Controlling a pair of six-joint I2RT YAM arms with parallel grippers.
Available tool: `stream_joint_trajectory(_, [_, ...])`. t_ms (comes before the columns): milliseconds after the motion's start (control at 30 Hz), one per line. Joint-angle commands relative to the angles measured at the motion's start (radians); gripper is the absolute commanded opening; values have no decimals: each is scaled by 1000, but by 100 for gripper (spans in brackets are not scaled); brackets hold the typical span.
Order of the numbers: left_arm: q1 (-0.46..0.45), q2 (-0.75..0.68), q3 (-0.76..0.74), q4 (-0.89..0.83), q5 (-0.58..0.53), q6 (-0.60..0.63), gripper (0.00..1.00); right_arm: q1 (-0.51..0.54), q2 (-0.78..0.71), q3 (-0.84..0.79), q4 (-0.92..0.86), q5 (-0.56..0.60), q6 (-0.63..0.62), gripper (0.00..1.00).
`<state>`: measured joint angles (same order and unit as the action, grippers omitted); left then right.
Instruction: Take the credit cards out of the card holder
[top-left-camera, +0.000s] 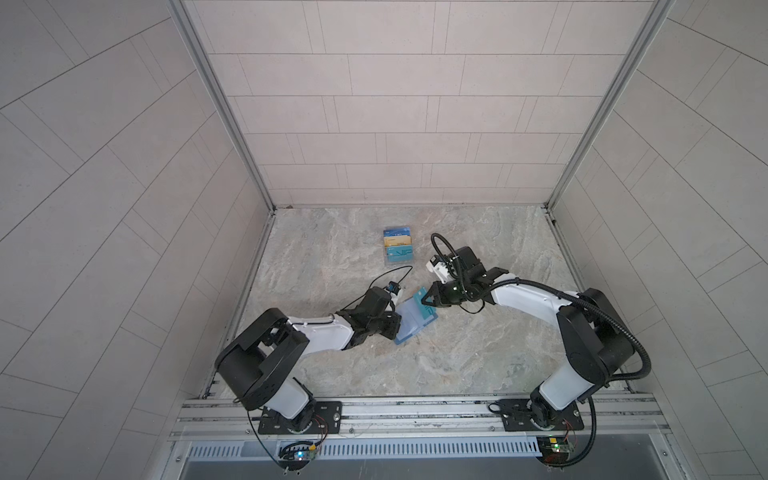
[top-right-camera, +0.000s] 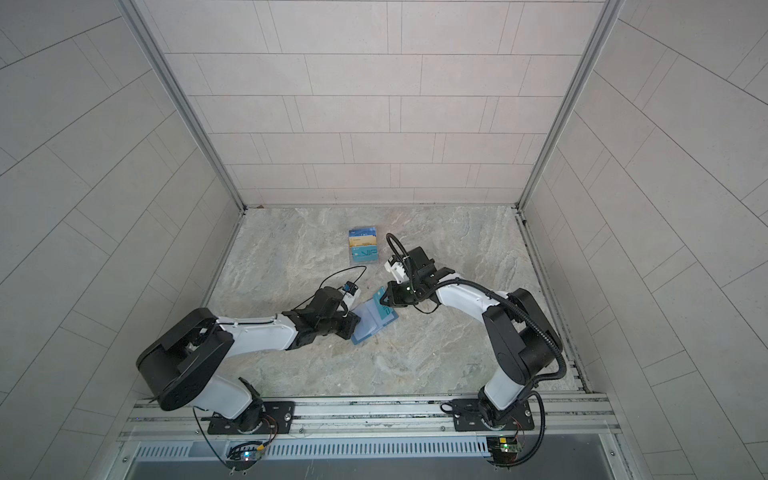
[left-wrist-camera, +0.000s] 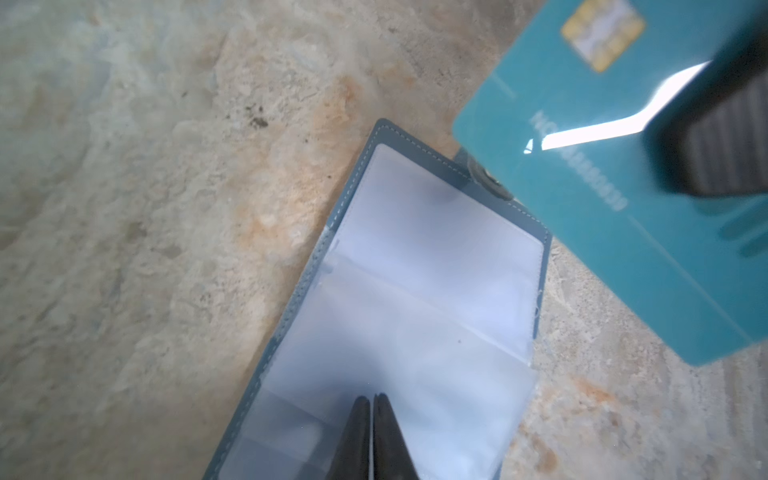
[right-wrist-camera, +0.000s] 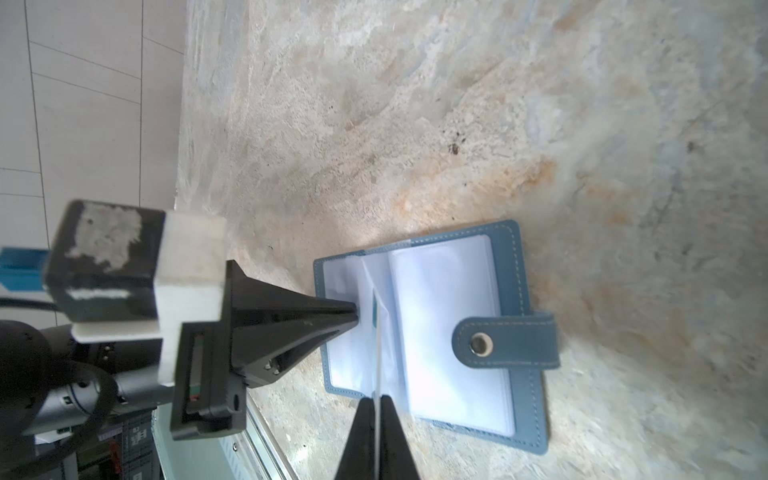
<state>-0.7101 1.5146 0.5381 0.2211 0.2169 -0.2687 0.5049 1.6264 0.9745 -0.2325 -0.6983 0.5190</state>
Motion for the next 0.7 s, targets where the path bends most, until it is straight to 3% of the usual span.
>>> stream_joint_trajectory(0, [-6,-75,-6,-106,-14,-5,17,2,-46,28,-110,12,-111,3])
stream_joint_trajectory(200, [-1,-220,8,-182,-31,14,34,2,-109,50,-195,8,-215,3])
stream_joint_trajectory(333, [21,-309,16,-227,13,31,41,2,-135,43,-181,-81,-240,3])
stream_joint_trajectory(567, [136,-482,2,-237,253,37,53,14,-144,39,-175,-193,-291,3])
stream_joint_trajectory(667, [184,-551,-23,-210,363,35,64,23,-154,45,-192,-246,-336,3])
